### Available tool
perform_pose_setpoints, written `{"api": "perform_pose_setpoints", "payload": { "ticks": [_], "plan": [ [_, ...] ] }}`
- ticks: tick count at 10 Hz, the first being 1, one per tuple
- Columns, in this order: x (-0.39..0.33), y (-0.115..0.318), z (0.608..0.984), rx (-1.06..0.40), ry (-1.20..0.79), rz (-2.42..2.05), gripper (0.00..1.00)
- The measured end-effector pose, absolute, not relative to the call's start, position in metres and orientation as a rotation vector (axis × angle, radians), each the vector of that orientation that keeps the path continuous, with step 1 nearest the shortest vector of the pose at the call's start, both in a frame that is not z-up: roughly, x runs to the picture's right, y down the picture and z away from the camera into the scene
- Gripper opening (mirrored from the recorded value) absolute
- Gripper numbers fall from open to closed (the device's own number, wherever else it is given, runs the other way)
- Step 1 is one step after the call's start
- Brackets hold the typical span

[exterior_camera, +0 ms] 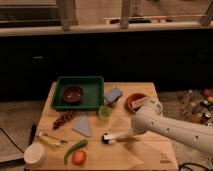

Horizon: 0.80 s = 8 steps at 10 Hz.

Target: Wipe table surface with brush

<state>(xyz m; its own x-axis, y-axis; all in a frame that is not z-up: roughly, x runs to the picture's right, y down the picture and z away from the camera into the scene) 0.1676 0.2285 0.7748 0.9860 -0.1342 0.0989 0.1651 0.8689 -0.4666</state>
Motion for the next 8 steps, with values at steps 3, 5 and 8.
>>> {"api": "perform_pose_setpoints", "payload": {
  "ticks": [3, 5, 8],
  "plan": [
    [0.161, 0.229, 0.771, -0.492, -0.037, -0.198, 0.0],
    [0.151, 0.24, 0.772, -0.516, -0.056, -0.263, 0.0],
    [0.158, 0.248, 0.767, -0.546, -0.051, -0.293, 0.0]
  ]
}}
